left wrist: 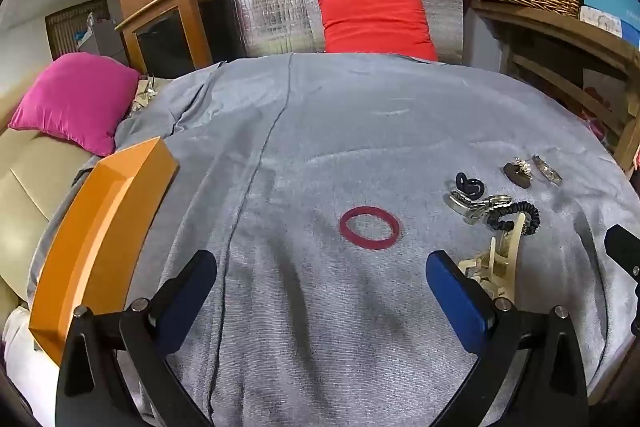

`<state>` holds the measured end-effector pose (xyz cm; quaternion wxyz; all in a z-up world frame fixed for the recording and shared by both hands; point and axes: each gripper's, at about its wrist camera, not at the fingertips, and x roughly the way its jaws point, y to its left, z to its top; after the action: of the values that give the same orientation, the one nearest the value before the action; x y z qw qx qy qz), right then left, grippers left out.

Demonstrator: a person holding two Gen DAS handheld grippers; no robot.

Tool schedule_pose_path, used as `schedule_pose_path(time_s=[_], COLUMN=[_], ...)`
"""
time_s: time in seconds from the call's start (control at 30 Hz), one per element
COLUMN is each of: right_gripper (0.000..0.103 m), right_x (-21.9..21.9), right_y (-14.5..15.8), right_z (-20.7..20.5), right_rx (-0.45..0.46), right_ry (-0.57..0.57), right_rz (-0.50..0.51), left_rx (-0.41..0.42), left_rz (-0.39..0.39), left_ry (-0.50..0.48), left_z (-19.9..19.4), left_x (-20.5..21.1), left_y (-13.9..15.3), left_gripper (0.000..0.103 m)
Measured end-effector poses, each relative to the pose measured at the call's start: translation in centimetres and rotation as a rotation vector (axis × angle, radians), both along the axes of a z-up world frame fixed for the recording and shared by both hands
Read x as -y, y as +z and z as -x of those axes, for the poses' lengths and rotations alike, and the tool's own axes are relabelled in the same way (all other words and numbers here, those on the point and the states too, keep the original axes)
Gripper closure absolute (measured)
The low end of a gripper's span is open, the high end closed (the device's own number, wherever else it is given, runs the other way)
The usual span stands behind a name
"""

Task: Organize jewelry
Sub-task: 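Reach the right gripper to the beige claw hair clip and grasp it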

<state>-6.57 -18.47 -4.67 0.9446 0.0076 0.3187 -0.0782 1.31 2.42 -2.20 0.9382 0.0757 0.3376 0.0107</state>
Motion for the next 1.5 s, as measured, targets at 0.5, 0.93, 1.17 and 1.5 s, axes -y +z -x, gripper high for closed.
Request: schedule_pose_path(time_s=[0.5,0.93,1.17,1.5], right_gripper=[0.0,0.0,0.0,0.0], right_x=[-0.1,-0.1,-0.7,-3.3], right_y=[-0.1,-0.1,-0.3,-1.4], right_z=[-0.1,-0.1,-0.3,-1.4], right_rx=[0.003,-0.006,-0.023,-0.099], right_ry=[-0.001,0.005,0.031,0.102], right_rz=[-0.002,-0.029,-0.051,-0.113], left_rx=[0.004,0.002,-0.003,-0.016], left_rz=[0.002,-0.006,-0.01,-0.003], left_ry=[-0.004,-0.005,0.01,0.061], left_z=[0.1,0.2,0.2,0.1], left_x=[-0.2,-0.1,-0.8,-3.7], left_y=[0.2,0.2,0.1,0.0], left_gripper=[0.0,0.0,0.0,0.0])
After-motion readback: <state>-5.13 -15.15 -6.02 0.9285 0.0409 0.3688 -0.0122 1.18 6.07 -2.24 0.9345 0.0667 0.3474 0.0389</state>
